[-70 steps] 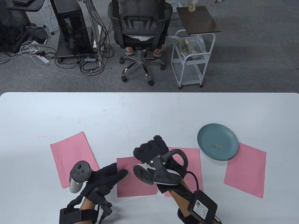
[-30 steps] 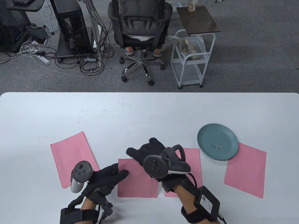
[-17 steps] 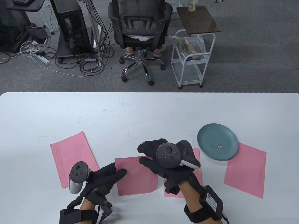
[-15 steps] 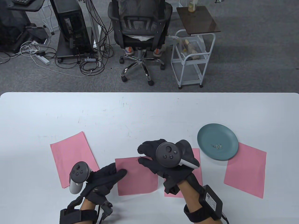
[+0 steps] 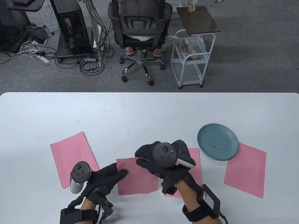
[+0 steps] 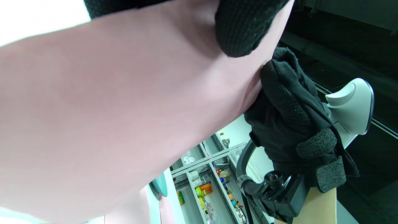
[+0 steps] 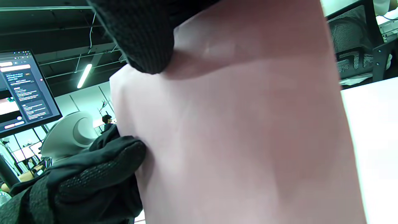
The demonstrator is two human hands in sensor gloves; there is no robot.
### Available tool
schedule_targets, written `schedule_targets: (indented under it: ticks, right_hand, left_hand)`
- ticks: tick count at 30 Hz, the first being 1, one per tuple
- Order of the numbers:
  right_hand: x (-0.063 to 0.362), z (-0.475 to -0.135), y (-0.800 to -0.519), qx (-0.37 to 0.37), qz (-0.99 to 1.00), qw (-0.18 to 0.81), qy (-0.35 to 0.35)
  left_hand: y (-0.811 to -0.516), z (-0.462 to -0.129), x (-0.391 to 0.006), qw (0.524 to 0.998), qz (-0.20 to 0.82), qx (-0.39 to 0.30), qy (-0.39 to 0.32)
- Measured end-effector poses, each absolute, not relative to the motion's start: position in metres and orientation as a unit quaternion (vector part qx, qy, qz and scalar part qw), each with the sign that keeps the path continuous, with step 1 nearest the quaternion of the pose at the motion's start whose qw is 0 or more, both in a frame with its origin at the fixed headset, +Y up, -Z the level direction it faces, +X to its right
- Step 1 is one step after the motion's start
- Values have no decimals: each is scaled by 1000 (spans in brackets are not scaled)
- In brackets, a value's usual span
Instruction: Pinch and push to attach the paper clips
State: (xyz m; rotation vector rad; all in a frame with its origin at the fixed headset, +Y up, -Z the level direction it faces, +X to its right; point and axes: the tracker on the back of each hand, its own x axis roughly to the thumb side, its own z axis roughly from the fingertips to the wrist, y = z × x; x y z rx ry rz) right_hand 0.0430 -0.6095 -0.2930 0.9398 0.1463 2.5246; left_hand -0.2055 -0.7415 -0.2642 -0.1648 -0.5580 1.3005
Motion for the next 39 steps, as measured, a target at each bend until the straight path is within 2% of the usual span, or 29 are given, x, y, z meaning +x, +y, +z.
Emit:
schedule_targets:
  ticks: [15,26,33,39]
  right_hand:
    - [43,-288,-603,350,922,152,61]
    - [59,-279,-591,340,923,178,23]
    - [113,-261,-589,307,928,192,-89]
    - [169,-246,-606,274,936,162,-153]
  left_hand:
    - [-742,-264,-202,757,593,-82,-262]
    - [-740,-265,-205,752,602,-73,-258]
    - [-732,-269,-210,743,619,-54,-249]
    - [-722,-281,-212,740,632,-46,-224]
